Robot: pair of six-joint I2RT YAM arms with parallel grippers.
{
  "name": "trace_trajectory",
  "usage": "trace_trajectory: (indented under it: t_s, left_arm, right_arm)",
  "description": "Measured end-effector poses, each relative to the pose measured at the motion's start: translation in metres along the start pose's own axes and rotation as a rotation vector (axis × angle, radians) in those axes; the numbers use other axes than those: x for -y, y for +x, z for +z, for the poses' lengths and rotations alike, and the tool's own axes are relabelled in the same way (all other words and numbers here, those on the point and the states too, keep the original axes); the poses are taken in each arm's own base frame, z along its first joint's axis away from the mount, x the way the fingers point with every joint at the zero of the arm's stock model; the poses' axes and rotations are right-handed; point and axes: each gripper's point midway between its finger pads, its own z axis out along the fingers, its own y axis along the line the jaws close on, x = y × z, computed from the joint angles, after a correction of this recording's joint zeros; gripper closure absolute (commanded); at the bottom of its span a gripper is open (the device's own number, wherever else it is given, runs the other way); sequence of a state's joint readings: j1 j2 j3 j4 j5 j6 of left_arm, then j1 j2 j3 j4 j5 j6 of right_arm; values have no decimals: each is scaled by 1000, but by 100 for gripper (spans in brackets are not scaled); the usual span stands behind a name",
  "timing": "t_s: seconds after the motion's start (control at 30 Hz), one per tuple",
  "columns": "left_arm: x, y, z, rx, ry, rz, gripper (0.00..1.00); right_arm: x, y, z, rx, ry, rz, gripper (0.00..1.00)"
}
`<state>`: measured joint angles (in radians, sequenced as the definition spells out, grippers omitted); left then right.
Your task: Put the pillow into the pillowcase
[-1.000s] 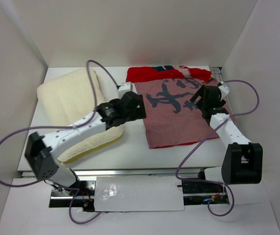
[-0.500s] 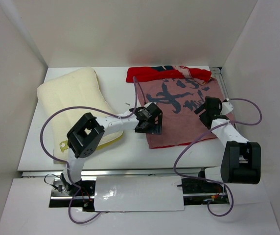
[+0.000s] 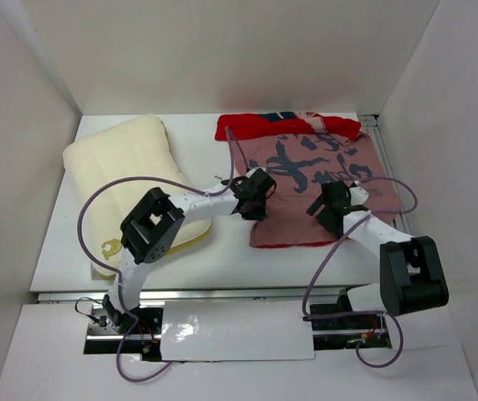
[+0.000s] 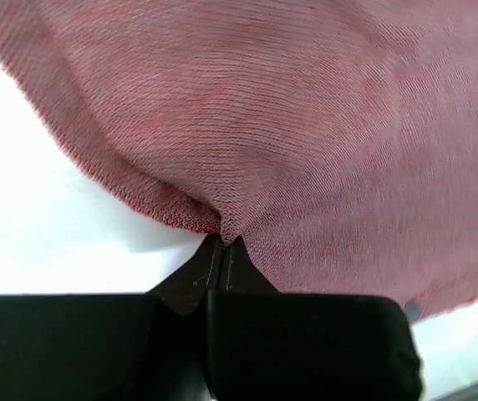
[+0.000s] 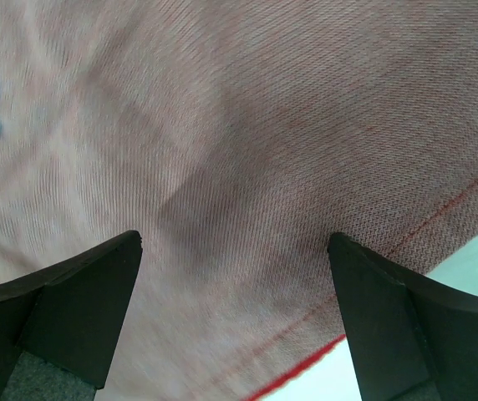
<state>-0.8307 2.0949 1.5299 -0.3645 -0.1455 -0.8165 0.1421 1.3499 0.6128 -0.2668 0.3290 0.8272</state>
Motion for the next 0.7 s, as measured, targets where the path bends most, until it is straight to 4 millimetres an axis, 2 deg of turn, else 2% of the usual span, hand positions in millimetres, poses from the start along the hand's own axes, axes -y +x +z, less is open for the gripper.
trace_trajectory:
  t_s: [0.07,0.17,0.37,0.43,0.53,0.57,0.63,0.67,0.7]
  left_arm:
    - [-17,-10,2,4,-32,-33,100]
    - [-55,-33,4,18,-103,-123,100]
    - [-155,-87,-7,62,-274,-340,100]
    - [-180,-104,-15,81,-308,-404,100]
    - [-205,-135,-28,131,-327,-467,100]
    - [-210,-146,-33,154,-326,-480,100]
    - [-215,-170,-42,199,-316,-495,71]
    - [-215,-181,-47,222,-306,-486,53]
    - [-215,-189,-50,243,-297,-477,42]
  right_arm:
    - [-11,12,-6,-13,-29,-36,0]
    - [-32,38,-19,-39,-94,-116,0]
    - [-82,99,-47,-102,-243,-321,0]
    - [-103,123,-55,-111,-297,-431,0]
    - [-138,157,-76,-109,-395,-587,0]
    - [-140,158,-78,-107,-402,-593,0]
    - [-148,160,-90,-81,-418,-639,0]
    - [-150,156,-94,-70,-419,-641,0]
    - [-150,150,-94,-62,-411,-631,0]
